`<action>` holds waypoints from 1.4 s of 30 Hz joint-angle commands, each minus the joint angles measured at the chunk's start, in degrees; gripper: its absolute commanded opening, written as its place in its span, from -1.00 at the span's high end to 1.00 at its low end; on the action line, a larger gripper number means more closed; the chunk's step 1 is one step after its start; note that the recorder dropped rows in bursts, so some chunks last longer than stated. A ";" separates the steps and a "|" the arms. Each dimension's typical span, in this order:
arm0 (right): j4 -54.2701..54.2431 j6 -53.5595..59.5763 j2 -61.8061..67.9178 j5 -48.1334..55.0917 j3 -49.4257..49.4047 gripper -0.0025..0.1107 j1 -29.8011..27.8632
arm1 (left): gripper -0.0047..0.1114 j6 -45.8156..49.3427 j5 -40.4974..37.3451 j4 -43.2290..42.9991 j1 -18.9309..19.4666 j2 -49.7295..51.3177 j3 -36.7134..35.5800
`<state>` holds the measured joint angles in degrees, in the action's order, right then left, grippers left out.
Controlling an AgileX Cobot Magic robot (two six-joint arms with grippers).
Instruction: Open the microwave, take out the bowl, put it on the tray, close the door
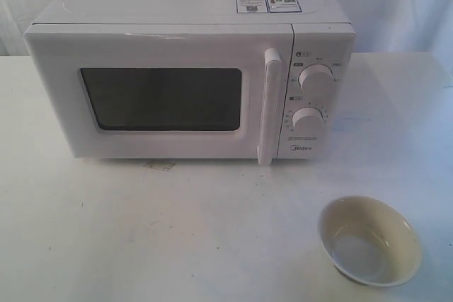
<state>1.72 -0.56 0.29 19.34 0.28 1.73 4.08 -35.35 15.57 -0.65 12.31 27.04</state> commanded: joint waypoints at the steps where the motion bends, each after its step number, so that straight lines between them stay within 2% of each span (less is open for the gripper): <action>1: 0.29 0.56 -0.29 -0.13 -0.28 0.96 -0.33 | 0.92 -0.23 -0.28 0.66 -0.03 -0.29 -0.31; 29: 0.29 0.56 -0.29 -0.13 -0.28 0.96 -0.07 | 0.92 1.45 0.11 -0.58 -0.03 -1.74 -0.59; 32: 0.29 0.56 -0.29 -0.03 -0.28 0.96 -0.07 | 0.92 5.23 5.41 -1.33 0.88 -3.43 -4.01; 39: 0.29 0.56 -0.29 -0.03 -0.28 0.96 -0.07 | 0.92 5.29 22.91 0.83 8.15 -4.95 -17.51; 42: 0.29 0.56 -0.29 -0.14 -0.28 0.96 -0.07 | 0.92 4.28 28.49 0.93 8.60 -4.95 -20.93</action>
<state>1.72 -0.45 0.29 19.34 0.28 1.73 9.27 -12.91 15.33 7.45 7.61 8.85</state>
